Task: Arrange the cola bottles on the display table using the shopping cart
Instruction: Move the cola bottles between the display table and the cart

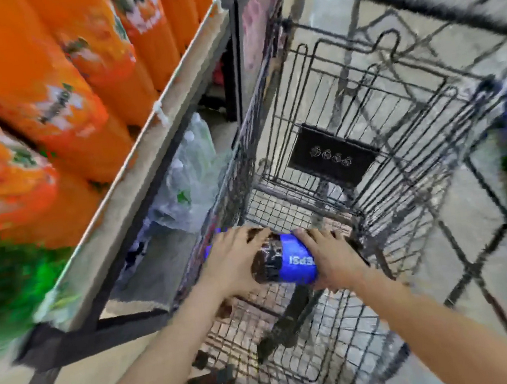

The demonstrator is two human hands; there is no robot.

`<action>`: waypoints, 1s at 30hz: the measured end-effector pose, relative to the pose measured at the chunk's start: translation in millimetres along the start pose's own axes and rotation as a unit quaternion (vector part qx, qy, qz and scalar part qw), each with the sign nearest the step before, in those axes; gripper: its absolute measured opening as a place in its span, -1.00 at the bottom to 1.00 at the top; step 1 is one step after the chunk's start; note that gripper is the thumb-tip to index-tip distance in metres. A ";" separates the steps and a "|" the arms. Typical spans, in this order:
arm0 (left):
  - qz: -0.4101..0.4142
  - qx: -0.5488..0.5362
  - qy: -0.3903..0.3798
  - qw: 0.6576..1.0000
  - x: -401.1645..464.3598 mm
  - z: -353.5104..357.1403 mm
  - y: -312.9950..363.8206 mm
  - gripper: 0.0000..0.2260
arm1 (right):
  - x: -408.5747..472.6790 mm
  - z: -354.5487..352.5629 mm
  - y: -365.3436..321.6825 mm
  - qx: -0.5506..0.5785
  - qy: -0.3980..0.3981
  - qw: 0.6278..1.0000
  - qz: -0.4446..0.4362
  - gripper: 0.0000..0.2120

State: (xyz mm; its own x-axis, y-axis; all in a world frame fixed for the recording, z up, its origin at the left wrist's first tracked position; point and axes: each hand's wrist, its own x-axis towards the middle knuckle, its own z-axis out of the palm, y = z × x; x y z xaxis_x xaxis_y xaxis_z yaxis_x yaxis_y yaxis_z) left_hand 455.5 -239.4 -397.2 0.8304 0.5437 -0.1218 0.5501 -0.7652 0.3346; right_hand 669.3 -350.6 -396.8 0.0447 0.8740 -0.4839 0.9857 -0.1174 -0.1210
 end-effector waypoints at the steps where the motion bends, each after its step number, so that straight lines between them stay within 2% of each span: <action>1: 0.013 0.019 -0.003 1.000 -11.0 -8.8 -0.9 -0.08 | -14.6 -2.4 -12.9 0.004 0.007 1.000 0.013 0.14; 8: 0.084 0.062 0.008 0.995 -100.3 -60.0 9.6 -0.03 | -117.2 -6.5 -94.2 0.023 0.093 0.995 0.039 0.11; 15: 0.096 0.048 0.009 0.994 -187.4 -54.7 25.4 -0.05 | -172.2 28.7 -149.0 0.060 0.078 0.995 0.032 0.08; 21: 0.049 0.058 0.013 0.997 -276.1 -36.2 43.5 -0.06 | -210.6 71.7 -191.7 0.045 0.089 0.995 -0.015 0.09; 24: 0.013 0.067 -0.009 0.998 -324.0 -28.1 47.6 -0.07 | -226.3 89.6 -216.0 0.050 0.073 0.995 -0.048 0.09; 30: -0.038 0.053 -0.002 0.998 -403.5 -30.5 35.5 -0.08 | -248.1 85.2 -278.5 0.041 0.052 0.993 -0.101 0.06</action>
State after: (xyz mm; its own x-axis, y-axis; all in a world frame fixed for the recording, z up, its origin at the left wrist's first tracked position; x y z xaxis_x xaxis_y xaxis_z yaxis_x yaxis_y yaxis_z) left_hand 137.3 -475.5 -307.6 0.7856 0.6012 -0.1464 0.6183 -0.7536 0.2233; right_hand 369.8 -574.9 -316.9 -0.1313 0.9270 -0.3514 0.9602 0.0308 -0.2776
